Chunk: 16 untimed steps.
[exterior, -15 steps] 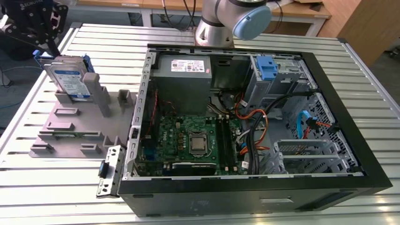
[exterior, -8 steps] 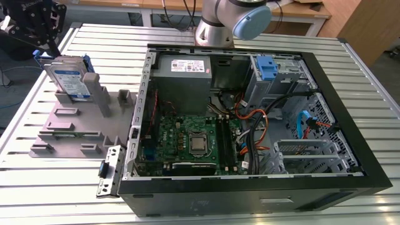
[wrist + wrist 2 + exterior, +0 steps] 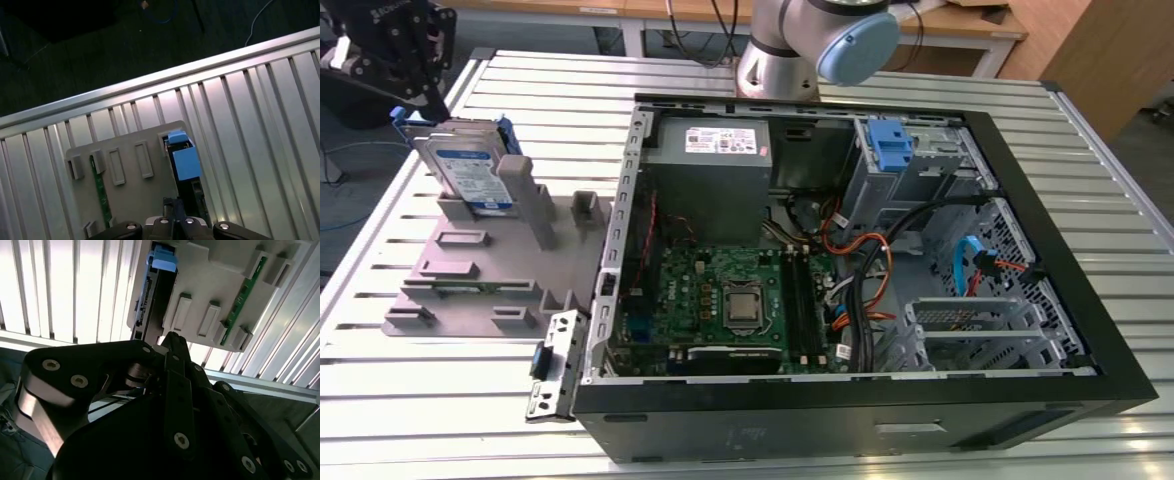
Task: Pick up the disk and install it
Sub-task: 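Pick up the disk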
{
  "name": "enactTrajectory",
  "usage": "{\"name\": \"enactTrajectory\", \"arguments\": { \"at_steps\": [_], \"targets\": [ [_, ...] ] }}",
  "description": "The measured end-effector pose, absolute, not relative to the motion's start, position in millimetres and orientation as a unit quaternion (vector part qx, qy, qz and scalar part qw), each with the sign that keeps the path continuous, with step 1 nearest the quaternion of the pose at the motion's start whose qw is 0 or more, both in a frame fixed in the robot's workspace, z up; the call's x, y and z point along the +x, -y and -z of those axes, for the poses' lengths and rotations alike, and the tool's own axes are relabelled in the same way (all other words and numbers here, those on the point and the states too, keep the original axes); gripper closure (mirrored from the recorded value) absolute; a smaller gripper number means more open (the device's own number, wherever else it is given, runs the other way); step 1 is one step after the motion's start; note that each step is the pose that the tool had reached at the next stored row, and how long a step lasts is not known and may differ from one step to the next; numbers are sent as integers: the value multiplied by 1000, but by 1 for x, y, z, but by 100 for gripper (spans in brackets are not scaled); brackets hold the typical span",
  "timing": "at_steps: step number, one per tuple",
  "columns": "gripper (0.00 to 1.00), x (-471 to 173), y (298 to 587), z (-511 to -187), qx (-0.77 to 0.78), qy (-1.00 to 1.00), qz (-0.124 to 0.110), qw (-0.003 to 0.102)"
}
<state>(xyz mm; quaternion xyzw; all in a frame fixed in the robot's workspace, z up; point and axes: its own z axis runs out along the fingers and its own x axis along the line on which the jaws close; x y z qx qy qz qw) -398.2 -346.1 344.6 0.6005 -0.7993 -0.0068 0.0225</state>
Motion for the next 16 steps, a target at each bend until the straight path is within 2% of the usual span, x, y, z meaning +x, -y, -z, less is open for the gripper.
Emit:
{"name": "enactTrajectory", "arguments": {
  "at_steps": [5, 9, 16],
  "targets": [
    [89, -398, 346, -345, 612, 790, 10, 17],
    [89, -398, 347, -345, 613, 789, 29, 1],
    [89, -398, 347, -345, 613, 789, 30, 0]
  ]
}}
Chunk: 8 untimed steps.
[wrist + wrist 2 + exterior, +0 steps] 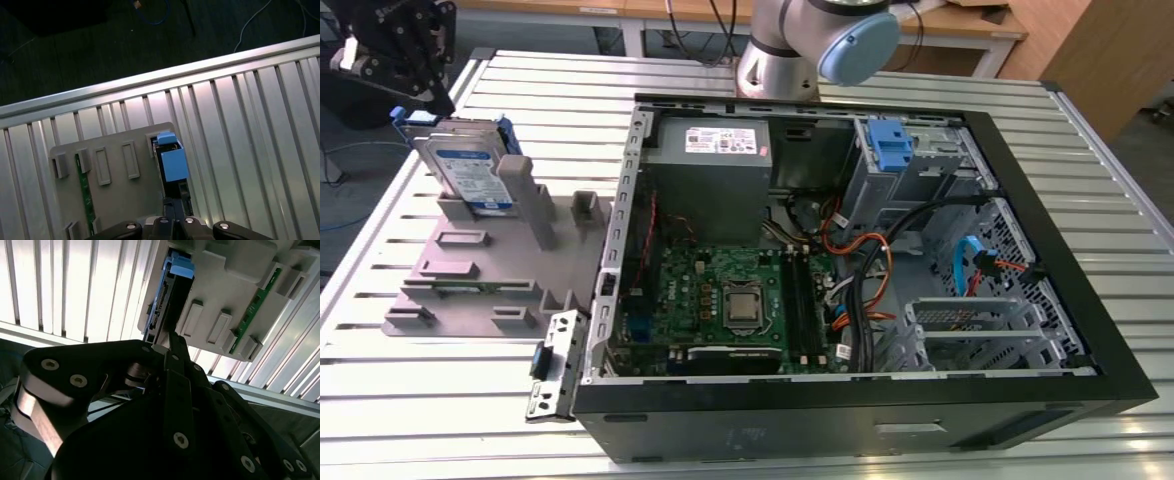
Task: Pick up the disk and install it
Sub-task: 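Pick up the disk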
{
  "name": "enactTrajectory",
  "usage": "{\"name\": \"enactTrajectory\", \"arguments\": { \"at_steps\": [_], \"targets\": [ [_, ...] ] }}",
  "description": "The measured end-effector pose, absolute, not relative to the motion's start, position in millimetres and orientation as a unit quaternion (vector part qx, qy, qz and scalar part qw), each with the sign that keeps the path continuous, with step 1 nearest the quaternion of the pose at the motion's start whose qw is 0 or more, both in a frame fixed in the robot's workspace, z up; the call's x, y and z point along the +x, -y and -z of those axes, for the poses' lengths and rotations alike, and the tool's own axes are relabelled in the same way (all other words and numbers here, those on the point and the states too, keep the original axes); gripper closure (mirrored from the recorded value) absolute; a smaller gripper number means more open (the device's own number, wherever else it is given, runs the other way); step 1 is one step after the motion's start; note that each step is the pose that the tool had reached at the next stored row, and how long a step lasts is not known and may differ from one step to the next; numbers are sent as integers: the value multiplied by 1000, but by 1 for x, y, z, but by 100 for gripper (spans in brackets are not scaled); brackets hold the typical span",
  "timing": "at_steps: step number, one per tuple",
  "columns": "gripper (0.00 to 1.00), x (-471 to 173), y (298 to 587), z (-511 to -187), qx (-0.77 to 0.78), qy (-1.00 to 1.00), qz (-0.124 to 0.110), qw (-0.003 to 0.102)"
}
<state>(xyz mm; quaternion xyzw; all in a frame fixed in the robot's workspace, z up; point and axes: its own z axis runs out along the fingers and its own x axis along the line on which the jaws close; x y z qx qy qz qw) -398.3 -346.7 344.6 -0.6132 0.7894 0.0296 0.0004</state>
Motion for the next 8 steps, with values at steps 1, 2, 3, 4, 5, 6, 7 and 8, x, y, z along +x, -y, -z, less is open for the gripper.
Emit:
{"name": "enactTrajectory", "arguments": {
  "at_steps": [1, 2, 3, 4, 5, 6, 7, 8],
  "targets": [
    [89, -398, 347, -344, -613, -789, -30, 0],
    [89, -398, 347, -344, -614, -789, -30, 0],
    [89, -398, 347, -344, -615, -788, -30, 0],
    [89, -398, 347, -343, -617, -786, -30, 0],
    [89, -398, 347, -343, -620, -784, -30, 0],
    [89, -398, 347, -343, -624, -781, -30, 0],
    [89, -398, 347, -343, -628, -778, -30, 0],
    [89, -398, 347, -342, -632, -774, -30, 0]
  ]
}}
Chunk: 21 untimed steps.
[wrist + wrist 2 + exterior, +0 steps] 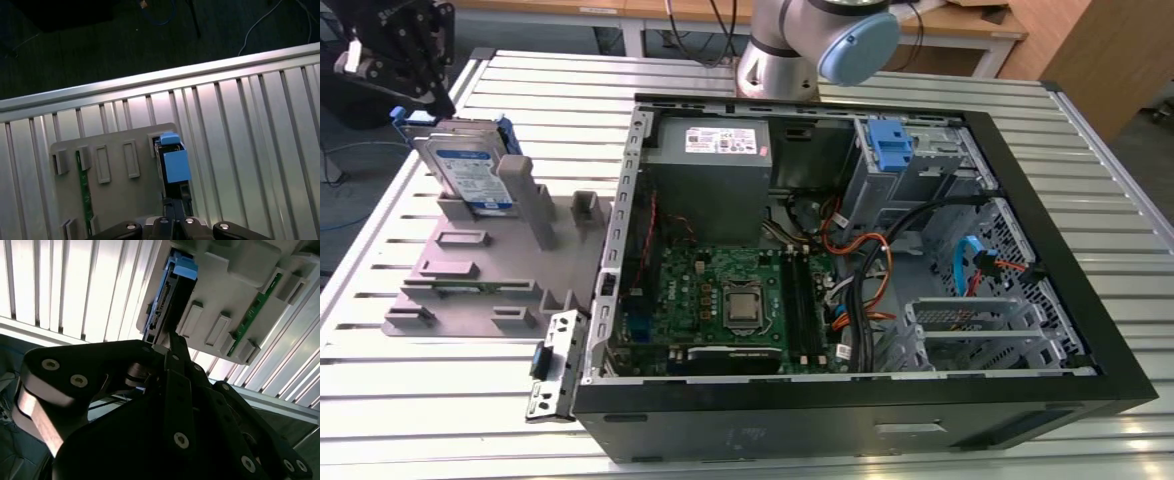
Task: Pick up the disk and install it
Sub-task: 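Pick up the disk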
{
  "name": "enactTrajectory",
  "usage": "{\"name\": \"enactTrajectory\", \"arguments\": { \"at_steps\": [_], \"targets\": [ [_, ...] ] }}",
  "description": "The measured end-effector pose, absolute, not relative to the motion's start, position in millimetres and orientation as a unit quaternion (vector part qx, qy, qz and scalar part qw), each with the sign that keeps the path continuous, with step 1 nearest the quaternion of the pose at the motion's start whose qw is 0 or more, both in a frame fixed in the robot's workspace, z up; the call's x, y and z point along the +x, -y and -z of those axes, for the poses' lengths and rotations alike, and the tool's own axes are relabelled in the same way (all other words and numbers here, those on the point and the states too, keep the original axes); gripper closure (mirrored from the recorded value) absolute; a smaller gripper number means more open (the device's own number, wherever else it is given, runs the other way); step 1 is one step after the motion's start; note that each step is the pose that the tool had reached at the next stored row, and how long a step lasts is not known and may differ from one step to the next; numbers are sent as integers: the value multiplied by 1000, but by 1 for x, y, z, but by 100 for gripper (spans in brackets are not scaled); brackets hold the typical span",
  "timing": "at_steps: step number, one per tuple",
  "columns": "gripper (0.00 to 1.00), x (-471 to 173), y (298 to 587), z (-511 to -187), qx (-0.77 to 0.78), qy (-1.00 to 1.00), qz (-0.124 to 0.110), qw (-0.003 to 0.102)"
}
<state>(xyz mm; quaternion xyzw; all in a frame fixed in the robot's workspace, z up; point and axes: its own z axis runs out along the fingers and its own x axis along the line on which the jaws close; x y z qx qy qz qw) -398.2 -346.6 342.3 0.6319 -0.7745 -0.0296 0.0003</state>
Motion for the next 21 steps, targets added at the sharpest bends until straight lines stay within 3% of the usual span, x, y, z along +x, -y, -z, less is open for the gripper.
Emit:
{"name": "enactTrajectory", "arguments": {
  "at_steps": [21],
  "targets": [
    [89, -396, 342, -338, 654, 756, 30, 1]
  ]
}}
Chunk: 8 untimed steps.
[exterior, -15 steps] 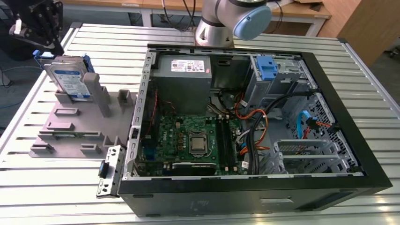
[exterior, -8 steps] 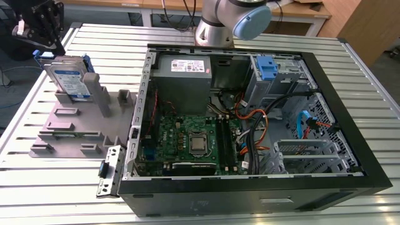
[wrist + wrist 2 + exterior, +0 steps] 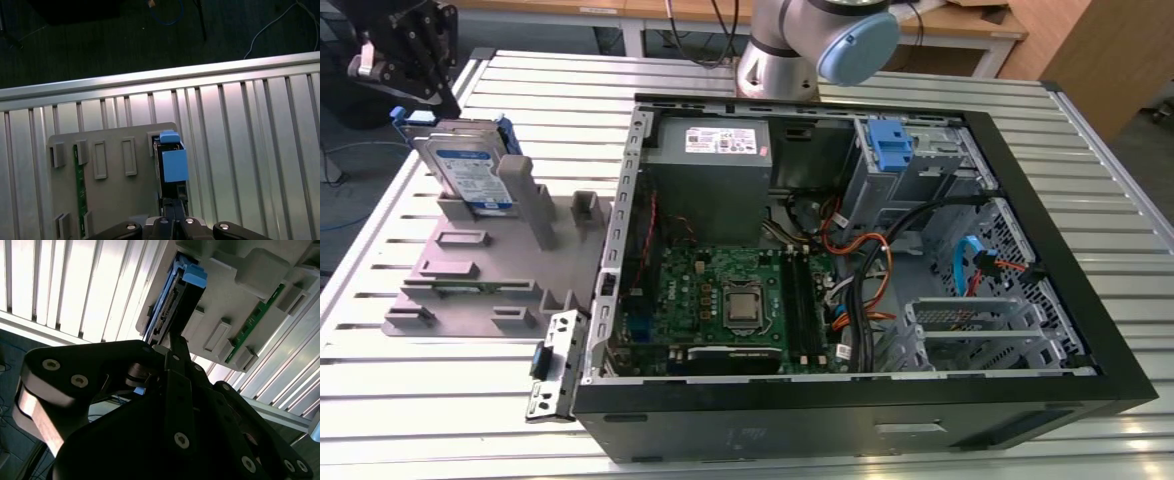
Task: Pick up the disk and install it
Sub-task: 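Pick up the disk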
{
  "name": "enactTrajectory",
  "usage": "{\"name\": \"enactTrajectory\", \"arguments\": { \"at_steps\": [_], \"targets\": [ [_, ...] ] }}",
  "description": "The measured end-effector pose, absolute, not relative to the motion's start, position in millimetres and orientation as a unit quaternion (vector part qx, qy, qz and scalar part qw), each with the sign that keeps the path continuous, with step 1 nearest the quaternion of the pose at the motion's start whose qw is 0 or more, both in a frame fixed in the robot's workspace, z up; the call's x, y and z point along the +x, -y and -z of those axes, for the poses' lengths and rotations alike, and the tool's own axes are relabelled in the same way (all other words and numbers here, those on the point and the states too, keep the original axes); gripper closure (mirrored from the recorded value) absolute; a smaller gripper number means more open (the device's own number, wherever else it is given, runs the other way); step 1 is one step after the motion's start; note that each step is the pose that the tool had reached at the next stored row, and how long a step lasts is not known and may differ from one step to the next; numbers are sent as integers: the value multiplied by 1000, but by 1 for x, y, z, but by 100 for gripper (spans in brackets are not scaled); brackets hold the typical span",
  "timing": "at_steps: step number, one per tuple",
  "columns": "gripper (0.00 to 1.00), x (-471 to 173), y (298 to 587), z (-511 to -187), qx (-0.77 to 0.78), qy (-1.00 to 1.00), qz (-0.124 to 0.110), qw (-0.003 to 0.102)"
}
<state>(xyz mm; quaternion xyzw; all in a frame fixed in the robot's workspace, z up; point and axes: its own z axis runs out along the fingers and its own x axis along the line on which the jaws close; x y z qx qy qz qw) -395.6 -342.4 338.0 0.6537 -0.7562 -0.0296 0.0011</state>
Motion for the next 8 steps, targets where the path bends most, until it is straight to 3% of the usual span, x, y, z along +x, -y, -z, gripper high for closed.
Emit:
{"name": "enactTrajectory", "arguments": {
  "at_steps": [8],
  "targets": [
    [89, -396, 342, -338, 654, 756, 30, 1]
  ]
}}
